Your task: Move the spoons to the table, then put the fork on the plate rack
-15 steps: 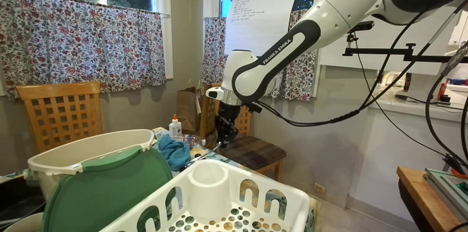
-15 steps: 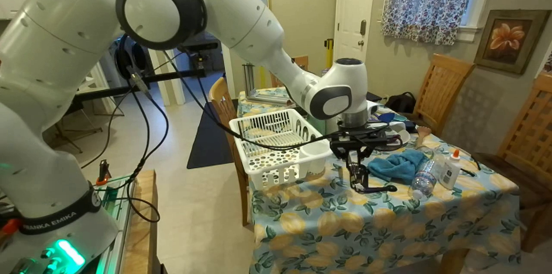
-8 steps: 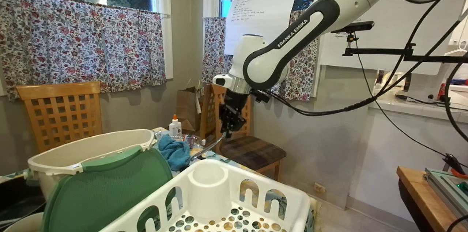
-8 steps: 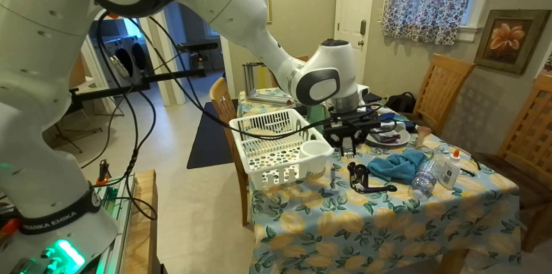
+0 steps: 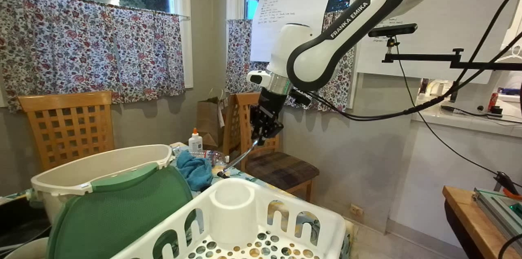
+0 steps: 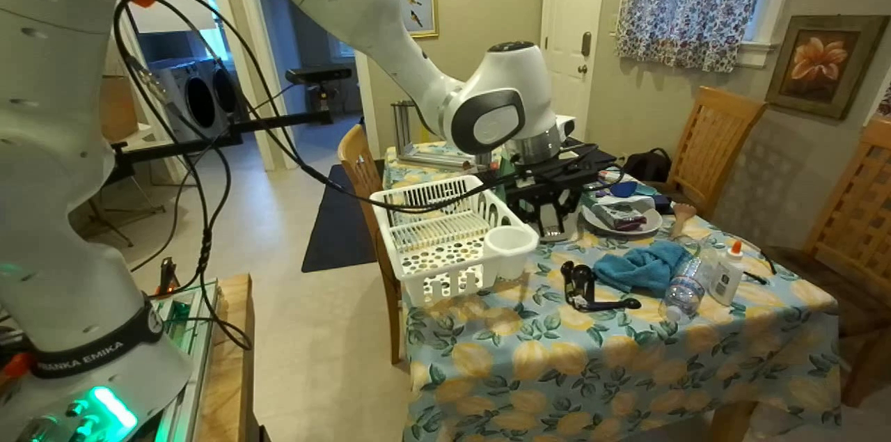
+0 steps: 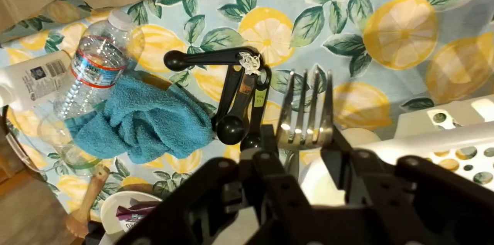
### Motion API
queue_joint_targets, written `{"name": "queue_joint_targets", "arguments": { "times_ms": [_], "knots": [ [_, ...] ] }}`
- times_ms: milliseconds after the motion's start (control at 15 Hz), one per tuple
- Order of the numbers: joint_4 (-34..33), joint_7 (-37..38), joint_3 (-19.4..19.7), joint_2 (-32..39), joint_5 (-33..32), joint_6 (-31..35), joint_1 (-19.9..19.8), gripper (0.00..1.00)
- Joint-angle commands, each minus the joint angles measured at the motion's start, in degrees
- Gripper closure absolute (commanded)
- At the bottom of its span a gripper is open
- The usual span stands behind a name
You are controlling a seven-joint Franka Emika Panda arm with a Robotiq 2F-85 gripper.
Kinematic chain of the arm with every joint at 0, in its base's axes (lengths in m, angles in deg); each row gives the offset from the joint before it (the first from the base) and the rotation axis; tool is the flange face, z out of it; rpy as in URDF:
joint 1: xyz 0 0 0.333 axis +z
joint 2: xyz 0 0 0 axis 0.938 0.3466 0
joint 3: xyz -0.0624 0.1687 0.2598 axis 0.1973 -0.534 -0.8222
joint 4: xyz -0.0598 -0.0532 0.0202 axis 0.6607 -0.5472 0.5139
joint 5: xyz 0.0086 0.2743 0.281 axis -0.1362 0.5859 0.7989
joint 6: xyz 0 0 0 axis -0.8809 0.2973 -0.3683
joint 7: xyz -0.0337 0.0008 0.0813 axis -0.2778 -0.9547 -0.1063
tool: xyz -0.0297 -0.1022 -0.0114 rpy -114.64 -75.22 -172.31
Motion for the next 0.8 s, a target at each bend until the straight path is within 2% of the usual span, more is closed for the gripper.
{"name": "queue_joint_targets", "arguments": {
  "times_ms": [0, 400, 733],
  "knots": [
    [5.88, -1.31, -0.75, -4.82, -1.26, 2.70, -0.30, 0.91],
    [7.91, -4.43, -2.47, -7.09, -0.29, 3.45, -0.55, 0.91],
    [6.08, -9.66, -5.76, -5.93, 2.04, 2.50, -1.91, 0.91]
  ]
}}
